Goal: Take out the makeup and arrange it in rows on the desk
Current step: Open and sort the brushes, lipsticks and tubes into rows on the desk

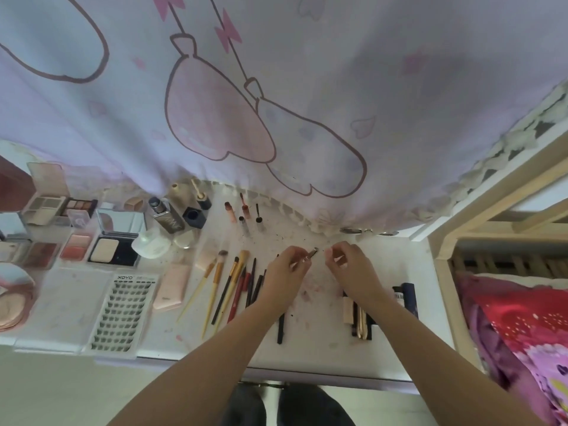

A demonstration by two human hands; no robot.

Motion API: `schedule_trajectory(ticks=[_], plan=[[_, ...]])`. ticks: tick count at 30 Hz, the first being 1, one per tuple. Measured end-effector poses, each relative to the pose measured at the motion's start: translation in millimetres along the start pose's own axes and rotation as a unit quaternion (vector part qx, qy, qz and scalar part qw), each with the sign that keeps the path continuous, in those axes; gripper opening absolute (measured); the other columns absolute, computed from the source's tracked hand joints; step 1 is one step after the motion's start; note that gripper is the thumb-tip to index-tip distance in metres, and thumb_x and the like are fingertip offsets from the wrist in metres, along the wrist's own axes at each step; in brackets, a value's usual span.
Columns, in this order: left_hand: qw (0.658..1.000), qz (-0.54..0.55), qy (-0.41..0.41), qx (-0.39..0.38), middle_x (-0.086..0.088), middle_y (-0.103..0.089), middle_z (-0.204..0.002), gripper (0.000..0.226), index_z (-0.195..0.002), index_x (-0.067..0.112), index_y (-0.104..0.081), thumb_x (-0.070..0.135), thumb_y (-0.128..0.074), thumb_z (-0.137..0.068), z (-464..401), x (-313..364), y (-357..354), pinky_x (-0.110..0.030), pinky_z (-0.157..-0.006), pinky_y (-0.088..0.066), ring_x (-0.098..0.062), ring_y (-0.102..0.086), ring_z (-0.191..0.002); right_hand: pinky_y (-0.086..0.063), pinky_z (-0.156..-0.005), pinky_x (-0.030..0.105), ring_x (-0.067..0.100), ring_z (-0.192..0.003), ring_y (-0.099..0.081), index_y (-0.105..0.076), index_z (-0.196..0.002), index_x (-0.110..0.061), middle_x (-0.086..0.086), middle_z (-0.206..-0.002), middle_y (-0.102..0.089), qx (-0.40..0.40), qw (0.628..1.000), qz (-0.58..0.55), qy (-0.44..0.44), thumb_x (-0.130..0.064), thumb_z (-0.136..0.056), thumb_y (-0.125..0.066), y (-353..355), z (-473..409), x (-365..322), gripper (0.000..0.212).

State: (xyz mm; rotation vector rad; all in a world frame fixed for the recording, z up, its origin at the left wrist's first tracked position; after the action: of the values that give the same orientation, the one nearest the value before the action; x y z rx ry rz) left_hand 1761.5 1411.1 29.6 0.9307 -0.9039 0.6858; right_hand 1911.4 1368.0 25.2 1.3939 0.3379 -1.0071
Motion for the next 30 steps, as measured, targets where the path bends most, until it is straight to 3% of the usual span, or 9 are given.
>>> schedule_trajectory(ticks=[5,8,12,20,30], plan=[[0.993,-0.076,-0.055,0.068,0.007,-0.05,-0.097,0.019,-0.107,0.016,-0.067,0.021,-0.064,-0.089,-12.0,-0.2,-4.4,-0.017,-0.079,-0.044,-0.007,-0.051,-0.086,-0.046,-0.072,0.027,0.017,-0.078,-0.057,-0.054,-0.103,-0.012,0.005,-0.099,-0.055,0.021,0.998,0.047,0.02,-0.027,-0.098,-0.043,-9.1,-12.3,0.9,0.02],[0.988,-0.105,-0.081,0.079,0.008,-0.053,-0.094,0.018,-0.106,0.015,-0.067,0.02,-0.063,-0.089,-20.5,2.0,-8.3,-0.019,-0.077,-0.042,-0.007,-0.053,-0.082,-0.043,-0.069,0.028,0.021,-0.077,-0.055,-0.053,-0.102,-0.008,0.005,-0.1,-0.053,0.019,0.997,0.066,0.028,-0.021,-0.098,-0.042,-10.8,-19.2,-2.3,0.017],[0.961,-0.218,-0.124,0.117,0.003,-0.063,-0.098,0.013,-0.099,0.018,-0.068,0.025,-0.063,-0.089,-31.8,-0.7,-11.9,-0.028,-0.081,-0.031,-0.017,-0.054,-0.094,-0.045,-0.071,0.035,0.024,-0.077,-0.052,-0.051,-0.098,-0.005,0.01,-0.102,-0.053,-0.001,0.997,0.074,0.022,-0.016,-0.097,-0.042,-16.7,-26.2,-1.5,0.013],[0.947,-0.276,-0.137,0.092,0.007,-0.063,-0.104,0.016,-0.103,0.021,-0.062,0.031,-0.055,-0.092,-38.1,3.6,-15.1,-0.025,-0.083,-0.023,-0.016,-0.052,-0.1,-0.043,-0.071,0.033,0.022,-0.075,-0.049,-0.051,-0.097,-0.004,0.012,-0.103,-0.052,-0.016,0.996,0.081,0.016,-0.014,-0.095,-0.045,-18.0,-31.8,1.6,0.012],[0.94,-0.314,-0.121,0.049,0.006,-0.059,-0.116,0.027,-0.118,0.023,-0.056,0.033,-0.051,-0.094,-39.6,0.1,-17.2,-0.028,-0.091,-0.026,-0.016,-0.049,-0.109,-0.045,-0.079,0.028,0.022,-0.092,-0.056,-0.05,-0.116,-0.006,0.011,-0.116,-0.053,-0.03,0.995,0.09,0.015,-0.017,-0.096,-0.046,-14.3,-31.5,0.4,0.024]])
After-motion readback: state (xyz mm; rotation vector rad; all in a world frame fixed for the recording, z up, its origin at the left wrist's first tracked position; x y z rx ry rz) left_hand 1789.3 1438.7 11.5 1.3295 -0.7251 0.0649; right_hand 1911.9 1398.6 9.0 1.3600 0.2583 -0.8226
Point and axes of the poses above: each hand's wrist, its own z-axis away from the middle knuckle, its own y-axis out of the back of the hand, x = y × z, the point moved 3 cm from there along -z, towards the middle knuckle
